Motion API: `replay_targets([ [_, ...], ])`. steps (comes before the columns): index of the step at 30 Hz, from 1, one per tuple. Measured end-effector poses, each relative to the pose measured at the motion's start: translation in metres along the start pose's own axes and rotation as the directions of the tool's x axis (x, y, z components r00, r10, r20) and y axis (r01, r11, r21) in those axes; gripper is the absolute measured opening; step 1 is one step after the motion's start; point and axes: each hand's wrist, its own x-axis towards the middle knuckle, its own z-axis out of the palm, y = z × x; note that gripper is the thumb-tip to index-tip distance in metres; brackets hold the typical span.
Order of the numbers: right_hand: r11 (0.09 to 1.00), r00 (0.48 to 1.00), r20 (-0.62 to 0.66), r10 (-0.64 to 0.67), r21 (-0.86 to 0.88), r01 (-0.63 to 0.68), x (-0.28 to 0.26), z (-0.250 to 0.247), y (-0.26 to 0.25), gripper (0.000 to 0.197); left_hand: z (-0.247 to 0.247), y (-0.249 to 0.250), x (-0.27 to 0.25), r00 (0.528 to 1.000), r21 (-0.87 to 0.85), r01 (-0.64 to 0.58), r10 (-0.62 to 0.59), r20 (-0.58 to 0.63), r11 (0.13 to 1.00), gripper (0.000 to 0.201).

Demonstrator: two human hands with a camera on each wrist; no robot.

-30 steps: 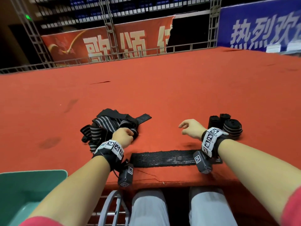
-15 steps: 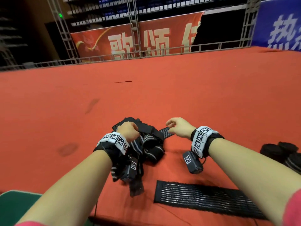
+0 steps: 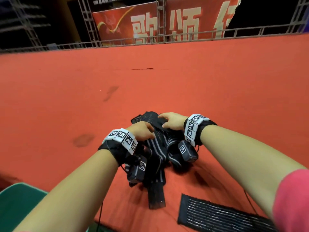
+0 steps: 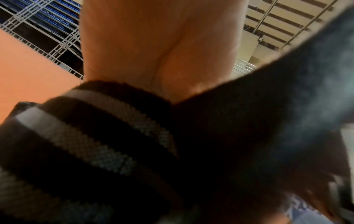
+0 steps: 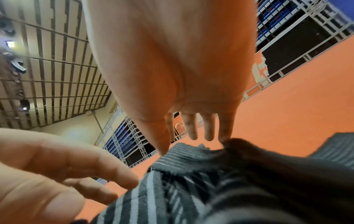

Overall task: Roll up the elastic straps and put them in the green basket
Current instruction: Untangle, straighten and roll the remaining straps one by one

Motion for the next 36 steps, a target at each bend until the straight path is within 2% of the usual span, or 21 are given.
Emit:
replay_targets([
  [4,1.0,0.999,0.035,-0.012,-0.025,0.013,0.02,0.004,-0.017,0.063,-0.004,-0.002,-0.003,0.999,-0.021,-0.025,0.026,0.034,0.999,0.032],
  [10,1.0,1.0,0.023,0.002,-0.028,-0.001,0.029,0.012,-0.017,0.066,-0.004,-0.003,-0.006,0.995,0.007,-0.054,0.053,0.086,0.999,0.029],
  [13,0.995,0.999,0.038,0.023,-0.093,-0.02,0.029,0.013,-0.014,0.068,-0.003,-0.001,-0.008,0.993,0.002,-0.058,0.058,0.101,0.998,0.029],
  [14,0.99,0.998,0.047,0.036,-0.138,-0.029,0.029,0.013,-0.014,0.067,-0.003,-0.001,-0.009,0.993,0.005,-0.06,0.059,0.104,0.998,0.03],
  [17,0.97,0.997,0.052,0.064,-0.237,-0.05,0.025,0.013,-0.011,0.047,-0.004,0.002,-0.01,0.993,0.002,-0.052,0.052,0.109,0.999,0.029],
  [19,0.966,0.995,0.036,0.092,-0.244,-0.081,0.024,0.014,-0.007,0.046,-0.005,0.005,-0.011,0.992,-0.007,-0.05,0.05,0.119,0.999,0.027],
  [27,0.986,0.97,-0.18,0.164,0.028,-0.162,-0.003,-0.004,0.006,0.018,-0.004,0.015,-0.021,0.992,-0.013,-0.019,0.021,0.125,1.0,0.026],
  [33,0.971,0.939,-0.299,0.17,0.211,-0.109,-0.044,-0.023,0.015,0.031,-0.002,0.045,-0.033,0.996,0.008,-0.094,0.094,0.014,0.996,0.034],
  [36,0.922,0.928,-0.315,0.199,0.381,-0.068,-0.064,-0.032,0.019,0.028,-0.001,0.062,-0.038,0.993,-0.01,-0.102,0.102,-0.057,0.995,0.04],
])
